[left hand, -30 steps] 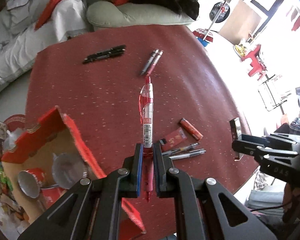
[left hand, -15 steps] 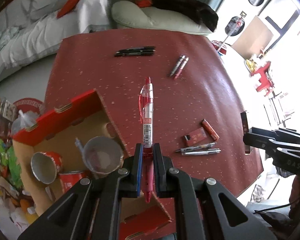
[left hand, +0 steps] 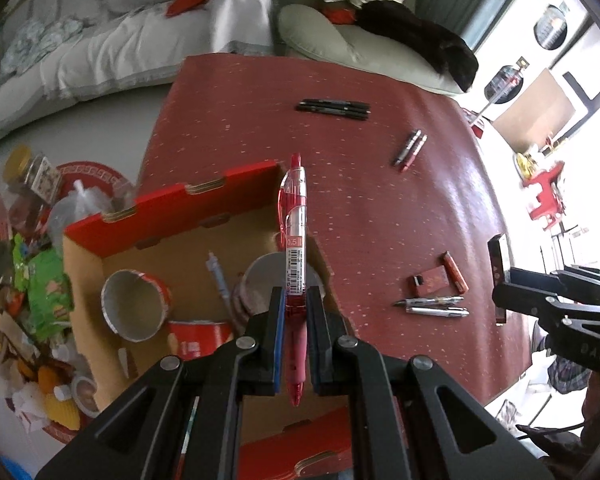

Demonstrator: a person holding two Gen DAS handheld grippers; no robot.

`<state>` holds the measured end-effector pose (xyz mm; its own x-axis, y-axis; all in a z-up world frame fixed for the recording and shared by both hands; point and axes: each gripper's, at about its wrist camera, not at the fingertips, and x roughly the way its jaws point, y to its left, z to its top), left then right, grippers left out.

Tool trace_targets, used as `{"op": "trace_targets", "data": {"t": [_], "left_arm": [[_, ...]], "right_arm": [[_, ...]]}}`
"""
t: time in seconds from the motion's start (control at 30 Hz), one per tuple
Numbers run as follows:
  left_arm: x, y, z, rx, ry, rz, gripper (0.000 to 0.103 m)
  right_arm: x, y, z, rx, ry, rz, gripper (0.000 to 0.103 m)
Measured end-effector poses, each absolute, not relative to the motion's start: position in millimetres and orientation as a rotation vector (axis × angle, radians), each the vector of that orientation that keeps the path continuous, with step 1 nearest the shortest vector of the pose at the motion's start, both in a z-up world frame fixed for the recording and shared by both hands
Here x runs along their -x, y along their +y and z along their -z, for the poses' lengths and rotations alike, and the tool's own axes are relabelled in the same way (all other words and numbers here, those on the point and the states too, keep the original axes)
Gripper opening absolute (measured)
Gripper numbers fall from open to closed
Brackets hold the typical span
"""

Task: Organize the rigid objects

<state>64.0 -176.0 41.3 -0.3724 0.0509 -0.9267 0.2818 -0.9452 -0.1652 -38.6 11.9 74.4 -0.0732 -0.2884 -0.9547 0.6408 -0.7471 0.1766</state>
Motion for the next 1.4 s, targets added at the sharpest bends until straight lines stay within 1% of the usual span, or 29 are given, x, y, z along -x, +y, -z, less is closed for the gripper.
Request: {"op": "trace_targets", "data": {"t": [0.37, 0.77, 0.97, 1.2, 1.4], "left_arm": [[-91, -207, -39, -1.619, 0.522, 2.383, 0.011], [-109, -232, -37, -1.596, 0.535, 2.329, 0.011], [-114, -243, -36, -1.580, 0.553, 2.304, 0.011], [-113, -258, -29, -1.572, 0.580, 2.260, 0.011], [-96, -260, -22, -1.589, 0.546, 2.262, 0.011]], "right_arm": [[15, -42, -75, -1.495, 0.491, 1.761, 0.025], [-16, -90, -72, -1.428, 0.557, 1.636, 0.025], [-20, -95, -67, -1.438, 0.558, 1.614, 0.025], [-11, -90, -50, -1.532, 0.495, 1.598, 0.025], [-22, -102, -37, -1.544, 0.531, 1.532, 0.025]]}}
